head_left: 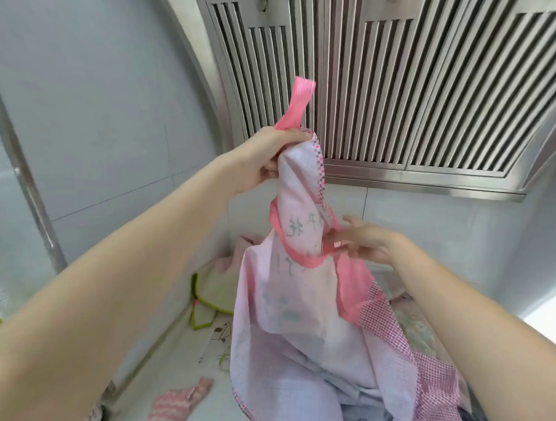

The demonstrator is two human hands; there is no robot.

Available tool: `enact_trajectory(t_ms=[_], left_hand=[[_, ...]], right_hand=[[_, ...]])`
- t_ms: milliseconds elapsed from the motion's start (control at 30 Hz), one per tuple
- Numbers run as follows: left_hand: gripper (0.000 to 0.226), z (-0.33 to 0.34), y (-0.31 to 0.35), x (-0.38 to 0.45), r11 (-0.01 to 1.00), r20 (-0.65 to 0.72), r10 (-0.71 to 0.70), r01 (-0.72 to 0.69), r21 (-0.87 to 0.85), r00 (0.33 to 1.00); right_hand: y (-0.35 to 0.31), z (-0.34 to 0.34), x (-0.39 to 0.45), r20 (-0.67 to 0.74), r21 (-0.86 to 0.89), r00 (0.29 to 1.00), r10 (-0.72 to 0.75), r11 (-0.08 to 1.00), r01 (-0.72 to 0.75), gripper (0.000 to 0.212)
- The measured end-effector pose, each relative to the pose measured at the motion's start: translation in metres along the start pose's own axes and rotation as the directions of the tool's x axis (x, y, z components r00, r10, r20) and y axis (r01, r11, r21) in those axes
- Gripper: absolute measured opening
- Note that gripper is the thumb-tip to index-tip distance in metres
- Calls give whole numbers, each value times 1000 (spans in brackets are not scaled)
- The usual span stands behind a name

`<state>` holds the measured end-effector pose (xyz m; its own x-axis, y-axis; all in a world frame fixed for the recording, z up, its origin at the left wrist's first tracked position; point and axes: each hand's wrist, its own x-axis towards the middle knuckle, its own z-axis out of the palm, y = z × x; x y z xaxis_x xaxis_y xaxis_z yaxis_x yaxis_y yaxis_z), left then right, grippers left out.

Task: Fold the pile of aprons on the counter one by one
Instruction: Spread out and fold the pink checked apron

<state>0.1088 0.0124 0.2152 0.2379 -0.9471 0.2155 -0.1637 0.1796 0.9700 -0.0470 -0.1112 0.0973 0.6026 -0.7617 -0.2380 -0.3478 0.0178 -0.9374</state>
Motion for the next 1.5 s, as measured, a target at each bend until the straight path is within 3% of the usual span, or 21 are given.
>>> enact_trajectory(t_ms=[67,167,233,300,400,467,533,567,600,667,700,733,767,867,1000,1100,1167,1267,1333,1433,1500], left_hand=[[27,-11,6,-4,999,-148,-3,-3,-37,989],[21,-26,3,-1,985,-338,-2,-56,-163,941],[13,-30,0,2,982,-407,-19,-60,-181,913],[13,-29,-3,6,992,-427,-44,-9,-122,903],[20,-14,-4,4,991,-291,-70,101,91,954],[26,9,2,4,960,-91,-122,141,244,988],[28,41,16,2,962,193,-169,119,248,967],[25,57,25,-2,978,332,-171,117,175,928],[19,74,35,-3,989,442,-144,117,87,885],[10,98,54,-9,994,544,-66,102,-38,837],[11,105,61,-13,993,569,-23,84,-81,822],[14,111,66,-12,990,580,21,62,-124,814],[17,112,68,-12,985,580,59,48,-167,812],[18,94,61,-3,942,469,112,57,-332,876],[21,36,-10,8,883,187,-51,132,-450,981],[25,-10,-101,-3,842,-27,-327,279,-462,945],[26,-36,-162,-17,830,-187,-460,345,-439,868],[17,-67,-238,-37,817,-432,-575,466,-339,695],[13,-82,-283,-44,806,-522,-566,560,-191,638],[11,-75,-316,-32,717,-586,-421,649,253,693],[9,-52,-317,-18,595,-490,-414,636,492,767]], right_hand=[[-19,8,-3,147,130,986,-78,990,59,43],[-34,29,-14,304,-59,952,-27,997,47,19],[-36,34,-21,273,-150,962,12,988,30,22],[-39,19,-29,110,-237,994,-4,971,31,12],[-53,-42,-54,-268,-469,961,-71,881,-66,14],[-71,-91,-89,-377,-540,924,-59,825,-168,21],[-93,-134,-126,-482,-476,870,-98,863,-167,17],[-104,-149,-140,-572,-464,801,-176,875,-139,11],[-116,-166,-150,-687,-481,665,-294,870,-113,7],[-139,-171,-150,-831,-472,319,-456,881,30,20],[-147,-163,-146,-847,-448,226,-482,874,188,29],[-155,-151,-140,-845,-358,255,-470,852,382,34],[-158,-140,-129,-819,-264,330,-469,819,509,35],[-149,-107,-79,-648,-117,541,-536,772,625,25],[-106,-37,7,-434,-43,728,-531,819,572,29],[-50,30,71,-213,-94,890,-403,915,392,30],[-22,70,103,-89,-155,929,-360,926,344,16],[-2,99,125,96,-291,947,-306,902,320,42],[16,97,120,270,-356,932,-241,874,330,40],[47,71,108,369,-519,929,-33,821,235,25],[70,46,107,355,-640,934,36,737,215,18]])
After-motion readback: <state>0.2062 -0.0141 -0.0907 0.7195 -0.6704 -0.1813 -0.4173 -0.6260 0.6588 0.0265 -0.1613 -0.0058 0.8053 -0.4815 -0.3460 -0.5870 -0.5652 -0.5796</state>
